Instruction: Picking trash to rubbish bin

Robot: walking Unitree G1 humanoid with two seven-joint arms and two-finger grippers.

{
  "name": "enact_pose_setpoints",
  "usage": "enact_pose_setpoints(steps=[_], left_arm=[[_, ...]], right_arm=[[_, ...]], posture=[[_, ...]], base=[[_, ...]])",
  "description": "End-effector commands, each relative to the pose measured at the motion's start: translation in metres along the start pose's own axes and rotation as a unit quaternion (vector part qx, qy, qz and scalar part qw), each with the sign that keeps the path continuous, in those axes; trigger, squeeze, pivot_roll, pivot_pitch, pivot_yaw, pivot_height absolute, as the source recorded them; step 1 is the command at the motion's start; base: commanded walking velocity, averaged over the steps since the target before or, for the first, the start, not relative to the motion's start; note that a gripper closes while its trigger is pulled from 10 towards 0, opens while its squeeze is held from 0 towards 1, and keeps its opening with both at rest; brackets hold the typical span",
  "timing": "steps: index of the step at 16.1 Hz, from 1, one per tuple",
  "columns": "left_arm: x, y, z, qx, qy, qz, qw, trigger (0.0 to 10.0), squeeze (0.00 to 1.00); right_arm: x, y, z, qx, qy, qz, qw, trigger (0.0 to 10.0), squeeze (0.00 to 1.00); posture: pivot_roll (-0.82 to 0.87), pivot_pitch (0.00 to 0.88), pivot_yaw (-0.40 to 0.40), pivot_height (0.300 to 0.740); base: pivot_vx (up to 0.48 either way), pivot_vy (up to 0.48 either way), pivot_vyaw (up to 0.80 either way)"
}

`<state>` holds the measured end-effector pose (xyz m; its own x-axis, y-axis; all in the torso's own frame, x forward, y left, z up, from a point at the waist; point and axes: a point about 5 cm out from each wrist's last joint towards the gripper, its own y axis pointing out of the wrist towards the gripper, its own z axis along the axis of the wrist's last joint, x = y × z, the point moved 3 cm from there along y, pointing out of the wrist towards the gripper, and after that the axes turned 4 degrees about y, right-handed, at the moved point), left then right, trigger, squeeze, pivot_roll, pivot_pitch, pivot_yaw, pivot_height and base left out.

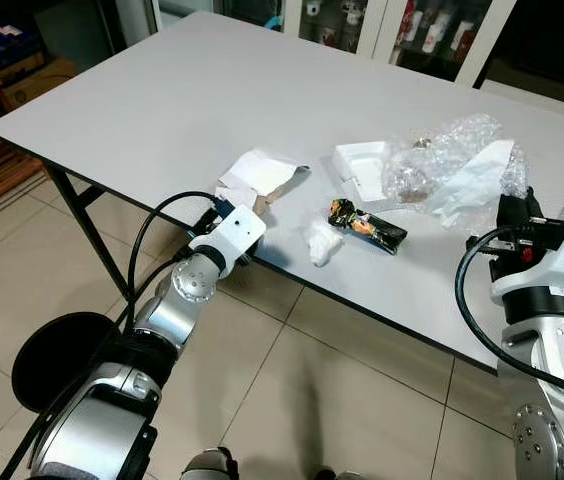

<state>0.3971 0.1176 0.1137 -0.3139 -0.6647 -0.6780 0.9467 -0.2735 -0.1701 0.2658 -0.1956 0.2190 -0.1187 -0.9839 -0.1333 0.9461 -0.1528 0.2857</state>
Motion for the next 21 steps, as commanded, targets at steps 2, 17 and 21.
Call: enact_pose_setpoints(steps=[2, 17, 21], left_arm=[[0.012, -0.005, -0.027, -0.049, 0.007, -0.018, 0.999, 0.0, 0.00], [-0.006, -0.001, -0.005, 0.020, 0.000, 0.039, 0.999, 0.0, 0.00], [-0.028, -0.001, 0.021, 0.081, 0.007, 0.110, 0.991, 0.0, 0.00]], right_arm=[[0.005, -0.003, 0.008, 0.014, -0.009, -0.010, 1.000, 10.0, 0.00], [0.006, -0.004, 0.006, 0.010, -0.012, -0.014, 1.000, 10.0, 0.00], [0.005, -0.003, 0.007, 0.013, -0.015, -0.012, 1.000, 10.0, 0.00]], posture=[[0.15, 0.162, -0.050, 0.740], [0.15, 0.163, -0.051, 0.740], [0.15, 0.158, -0.053, 0.740]], base=[[0.000, 0.000, 0.00], [0.000, 0.000, 0.00], [0.000, 0.000, 0.00]])
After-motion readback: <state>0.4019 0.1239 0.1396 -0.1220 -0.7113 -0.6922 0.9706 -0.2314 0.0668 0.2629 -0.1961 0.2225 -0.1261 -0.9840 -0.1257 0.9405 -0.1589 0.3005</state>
